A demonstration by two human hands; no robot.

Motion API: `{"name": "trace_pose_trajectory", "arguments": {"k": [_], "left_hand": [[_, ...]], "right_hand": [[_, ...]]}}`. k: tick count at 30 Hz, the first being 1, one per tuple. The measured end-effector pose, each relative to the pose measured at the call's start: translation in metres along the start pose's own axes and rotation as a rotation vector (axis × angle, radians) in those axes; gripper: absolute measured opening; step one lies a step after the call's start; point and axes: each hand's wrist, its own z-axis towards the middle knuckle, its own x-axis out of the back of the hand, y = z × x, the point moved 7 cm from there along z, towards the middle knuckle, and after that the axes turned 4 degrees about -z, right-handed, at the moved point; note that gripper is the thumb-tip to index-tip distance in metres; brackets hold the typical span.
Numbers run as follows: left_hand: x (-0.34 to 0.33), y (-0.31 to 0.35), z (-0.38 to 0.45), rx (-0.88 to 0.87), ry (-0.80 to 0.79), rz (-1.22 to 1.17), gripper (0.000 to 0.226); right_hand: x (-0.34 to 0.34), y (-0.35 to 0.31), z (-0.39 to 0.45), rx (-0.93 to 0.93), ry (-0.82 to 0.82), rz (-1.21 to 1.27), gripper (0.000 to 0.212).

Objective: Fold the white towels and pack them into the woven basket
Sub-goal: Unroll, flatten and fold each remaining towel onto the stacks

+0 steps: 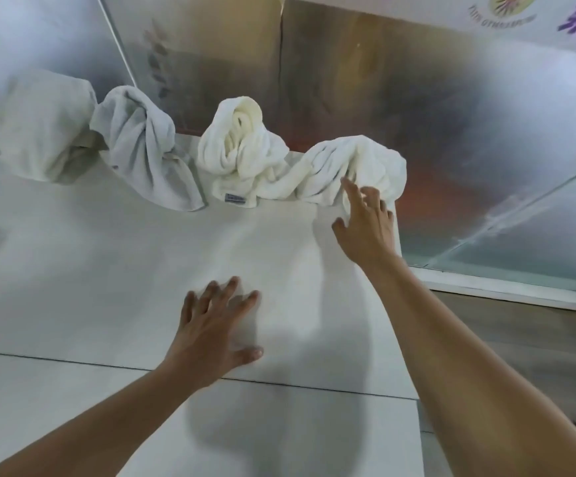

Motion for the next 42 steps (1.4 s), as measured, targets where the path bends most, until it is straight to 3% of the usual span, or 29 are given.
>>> {"name": "trace_pose_trajectory", "arguments": {"k": [3, 7, 10, 13, 20, 28, 31, 37, 40, 42], "left_hand": [[0.001, 0.002, 0.001, 0.002, 0.013, -0.004, 0.096], [-0.002, 0.0, -0.001, -0.01, 0.026, 0.008, 0.096], [-0.004, -0.003, 0.0, -0.003, 0.019, 0.005, 0.096], [-0.005, -0.004, 0.001, -0.005, 0.007, 0.005, 0.096], [-0.004, -0.002, 0.002, 0.01, -0.031, -0.031, 0.096], [0.004, 0.002, 0.003, 0.025, -0.069, 0.03, 0.091], [0.014, 0.011, -0.009, -0.013, 0.006, -0.051, 0.081], [0.002, 0.045, -0.075, -0.196, 0.068, -0.051, 0.088], [0.013, 0.051, -0.094, -0.234, 0.172, -0.107, 0.071], [0.03, 0.048, -0.105, -0.228, 0.238, -0.152, 0.057]], "right_hand": [[-0.012, -0.034, 0.042, 0.072, -0.045, -0.1, 0.088], [-0.045, -0.032, 0.085, 0.065, -0.268, -0.169, 0.099], [-0.064, -0.014, 0.1, 0.018, -0.351, -0.157, 0.08], [-0.061, -0.007, 0.091, 0.012, -0.24, -0.15, 0.053], [-0.055, 0.005, -0.006, -0.01, -0.13, -0.11, 0.048], [-0.055, -0.017, -0.167, 0.114, -0.035, -0.031, 0.042], [-0.055, -0.029, -0.217, 0.121, -0.058, -0.008, 0.04], [-0.054, -0.054, -0.272, 0.109, -0.137, 0.09, 0.039], [-0.045, -0.066, -0.288, 0.12, -0.207, 0.269, 0.039], [-0.025, -0.069, -0.297, 0.063, -0.157, 0.446, 0.034]]}}
